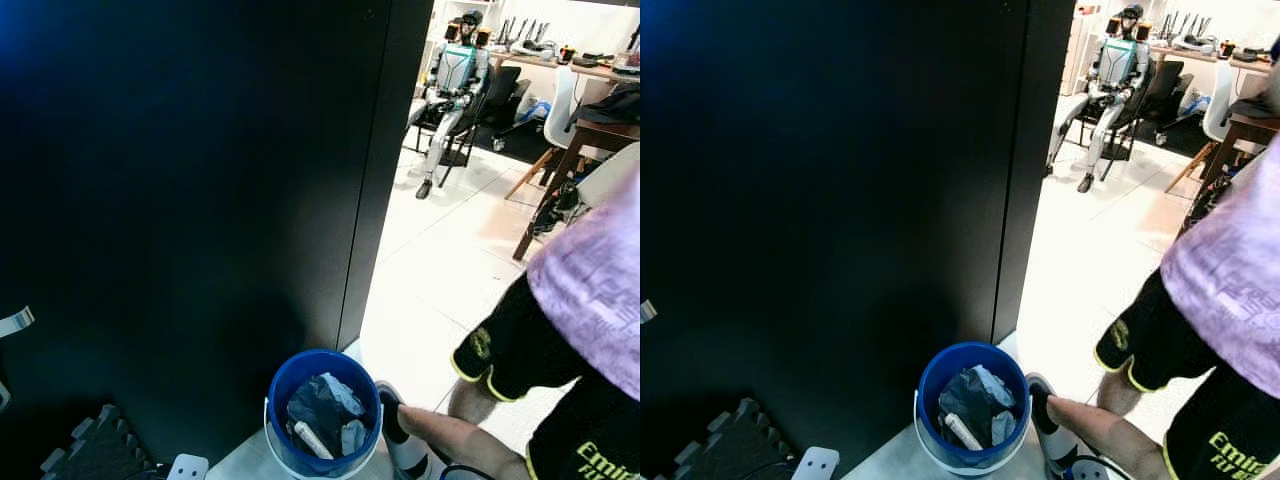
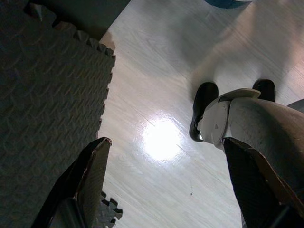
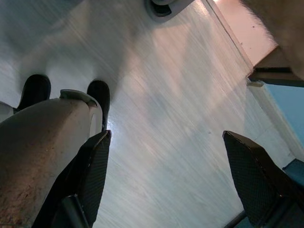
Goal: Clean up the room
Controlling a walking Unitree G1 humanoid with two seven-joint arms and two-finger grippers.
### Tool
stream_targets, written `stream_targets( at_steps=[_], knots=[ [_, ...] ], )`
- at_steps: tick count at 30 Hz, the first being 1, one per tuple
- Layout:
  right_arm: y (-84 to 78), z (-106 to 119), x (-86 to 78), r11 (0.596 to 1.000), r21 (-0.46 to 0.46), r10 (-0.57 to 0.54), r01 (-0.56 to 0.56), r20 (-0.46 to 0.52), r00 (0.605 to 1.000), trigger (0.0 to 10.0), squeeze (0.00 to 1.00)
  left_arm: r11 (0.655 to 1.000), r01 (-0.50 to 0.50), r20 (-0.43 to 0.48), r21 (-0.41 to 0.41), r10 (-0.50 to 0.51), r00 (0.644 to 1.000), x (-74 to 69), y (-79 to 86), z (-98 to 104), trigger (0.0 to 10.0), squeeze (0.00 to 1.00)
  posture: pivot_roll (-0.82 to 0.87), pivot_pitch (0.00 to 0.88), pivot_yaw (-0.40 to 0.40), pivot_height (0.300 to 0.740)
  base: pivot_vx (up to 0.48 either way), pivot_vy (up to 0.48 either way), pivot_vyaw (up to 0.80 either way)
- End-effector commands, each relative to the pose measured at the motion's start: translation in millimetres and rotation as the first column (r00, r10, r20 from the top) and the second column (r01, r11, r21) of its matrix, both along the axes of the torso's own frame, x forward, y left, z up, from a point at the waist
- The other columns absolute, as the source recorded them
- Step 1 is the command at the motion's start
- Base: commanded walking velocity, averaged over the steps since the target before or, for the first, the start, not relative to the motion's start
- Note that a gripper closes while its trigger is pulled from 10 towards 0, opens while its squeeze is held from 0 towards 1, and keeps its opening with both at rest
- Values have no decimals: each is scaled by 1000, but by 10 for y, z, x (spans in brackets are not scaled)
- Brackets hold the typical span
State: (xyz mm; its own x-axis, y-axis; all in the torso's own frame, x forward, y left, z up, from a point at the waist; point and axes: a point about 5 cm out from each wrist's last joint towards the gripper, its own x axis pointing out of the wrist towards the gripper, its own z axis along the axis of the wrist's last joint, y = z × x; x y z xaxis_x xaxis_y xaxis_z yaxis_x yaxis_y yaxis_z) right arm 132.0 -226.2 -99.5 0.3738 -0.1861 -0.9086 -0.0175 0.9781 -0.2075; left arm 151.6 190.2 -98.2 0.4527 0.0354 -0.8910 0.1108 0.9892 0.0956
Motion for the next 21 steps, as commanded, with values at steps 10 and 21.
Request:
stream_targets(
  at_steps=[10,21],
  knots=[
    [-4,-23,-74,1000,2,8,-8,-21,1000,10000,0,999,36,-19,19,-35,999,-4,57,5,10000,0,73,0,-57,740,0,0,0],
    [-32,-27,-107,1000,-1,7,-7,-28,1000,10000,0,1000,8,-20,1,-8,1000,-29,40,-7,10000,0,73,0,-58,740,0,0,0]
  ],
)
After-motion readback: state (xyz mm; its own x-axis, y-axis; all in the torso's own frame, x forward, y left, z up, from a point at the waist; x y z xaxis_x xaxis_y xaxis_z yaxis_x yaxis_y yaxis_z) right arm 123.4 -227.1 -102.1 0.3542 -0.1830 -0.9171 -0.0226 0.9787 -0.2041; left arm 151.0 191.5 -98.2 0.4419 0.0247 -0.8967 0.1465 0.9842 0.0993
